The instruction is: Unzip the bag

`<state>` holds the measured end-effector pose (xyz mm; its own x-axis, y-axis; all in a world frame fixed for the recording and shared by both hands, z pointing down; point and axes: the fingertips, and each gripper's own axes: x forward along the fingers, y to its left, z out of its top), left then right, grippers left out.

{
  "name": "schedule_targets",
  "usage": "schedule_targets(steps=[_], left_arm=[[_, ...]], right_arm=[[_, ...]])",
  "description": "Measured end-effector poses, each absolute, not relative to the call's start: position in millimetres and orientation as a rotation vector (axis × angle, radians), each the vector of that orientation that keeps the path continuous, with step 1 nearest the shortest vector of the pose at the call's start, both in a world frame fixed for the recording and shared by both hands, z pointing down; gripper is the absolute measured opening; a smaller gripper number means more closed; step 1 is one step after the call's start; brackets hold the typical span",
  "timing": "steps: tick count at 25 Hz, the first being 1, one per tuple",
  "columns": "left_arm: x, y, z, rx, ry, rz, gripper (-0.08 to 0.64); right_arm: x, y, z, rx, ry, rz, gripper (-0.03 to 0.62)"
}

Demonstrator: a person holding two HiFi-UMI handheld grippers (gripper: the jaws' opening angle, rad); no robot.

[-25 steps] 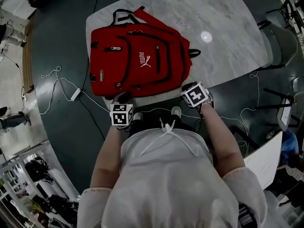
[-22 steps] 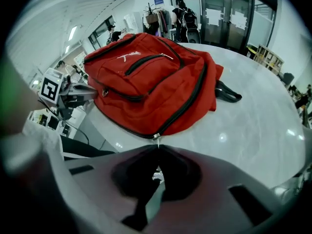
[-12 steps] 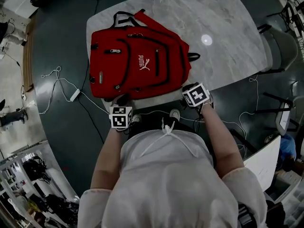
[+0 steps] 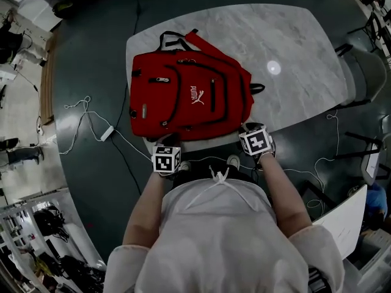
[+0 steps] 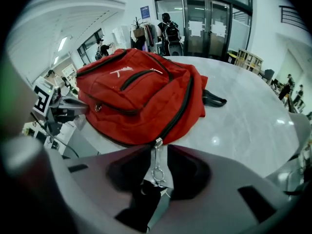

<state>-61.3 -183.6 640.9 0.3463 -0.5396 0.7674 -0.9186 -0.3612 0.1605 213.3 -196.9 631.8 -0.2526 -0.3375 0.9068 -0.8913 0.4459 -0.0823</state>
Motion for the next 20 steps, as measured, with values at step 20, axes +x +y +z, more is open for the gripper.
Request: schedule_targets(steps=[20], left_arm=[[13, -236, 346, 2.618, -1.401, 0.115, 0.021]], right_arm=[[109, -238, 380, 1.375, -2.499, 0.407, 0.028]])
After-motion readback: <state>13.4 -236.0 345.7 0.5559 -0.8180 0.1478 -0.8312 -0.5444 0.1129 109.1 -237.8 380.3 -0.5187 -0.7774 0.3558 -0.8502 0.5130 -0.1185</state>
